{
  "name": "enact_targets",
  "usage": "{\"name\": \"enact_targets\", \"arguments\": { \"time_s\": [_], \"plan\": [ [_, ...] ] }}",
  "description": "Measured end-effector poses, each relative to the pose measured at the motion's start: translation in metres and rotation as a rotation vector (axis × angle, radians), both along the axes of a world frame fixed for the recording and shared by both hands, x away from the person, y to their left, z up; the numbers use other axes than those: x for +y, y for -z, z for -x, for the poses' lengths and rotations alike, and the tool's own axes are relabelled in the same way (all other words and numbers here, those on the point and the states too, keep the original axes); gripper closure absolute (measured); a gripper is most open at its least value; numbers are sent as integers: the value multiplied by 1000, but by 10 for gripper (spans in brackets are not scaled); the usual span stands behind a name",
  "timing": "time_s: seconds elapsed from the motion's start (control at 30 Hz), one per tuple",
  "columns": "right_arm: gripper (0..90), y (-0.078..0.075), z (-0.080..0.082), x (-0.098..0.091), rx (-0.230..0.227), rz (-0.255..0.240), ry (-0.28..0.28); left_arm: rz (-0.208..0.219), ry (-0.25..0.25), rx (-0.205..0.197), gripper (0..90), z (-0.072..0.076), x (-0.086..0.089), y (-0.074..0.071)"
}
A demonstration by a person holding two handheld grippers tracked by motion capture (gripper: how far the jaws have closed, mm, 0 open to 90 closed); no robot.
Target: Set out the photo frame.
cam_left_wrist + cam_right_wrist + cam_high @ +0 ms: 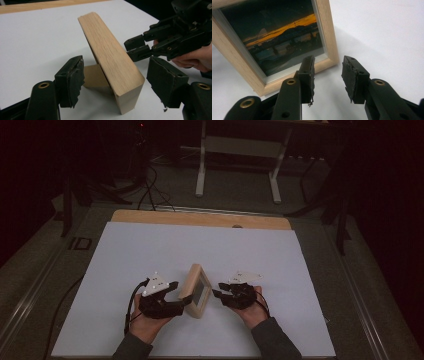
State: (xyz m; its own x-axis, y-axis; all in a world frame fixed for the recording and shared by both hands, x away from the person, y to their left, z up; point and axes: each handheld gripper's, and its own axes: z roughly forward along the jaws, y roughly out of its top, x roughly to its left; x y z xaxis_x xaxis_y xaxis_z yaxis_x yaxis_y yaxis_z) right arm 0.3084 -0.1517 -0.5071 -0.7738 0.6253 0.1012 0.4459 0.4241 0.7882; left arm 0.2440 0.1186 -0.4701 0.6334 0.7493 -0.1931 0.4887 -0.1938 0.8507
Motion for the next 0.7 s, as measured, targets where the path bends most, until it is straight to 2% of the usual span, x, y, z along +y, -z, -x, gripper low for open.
{"name": "enact_targets", "arguments": {
  "time_s": [0.3, 0.5, 0.7],
  "plan": [
    [603, 2, -2, -1, 8, -1, 8, -30, -13, 9, 363, -1, -9, 5],
    [599, 2, -3, -1, 12, -2, 8, -30, -9, 15, 461, -1, -11, 6],
    [585, 3, -4, 0, 10, -2, 6, -23, -6, 24, 479, -3, -9, 6]
  ]
}}
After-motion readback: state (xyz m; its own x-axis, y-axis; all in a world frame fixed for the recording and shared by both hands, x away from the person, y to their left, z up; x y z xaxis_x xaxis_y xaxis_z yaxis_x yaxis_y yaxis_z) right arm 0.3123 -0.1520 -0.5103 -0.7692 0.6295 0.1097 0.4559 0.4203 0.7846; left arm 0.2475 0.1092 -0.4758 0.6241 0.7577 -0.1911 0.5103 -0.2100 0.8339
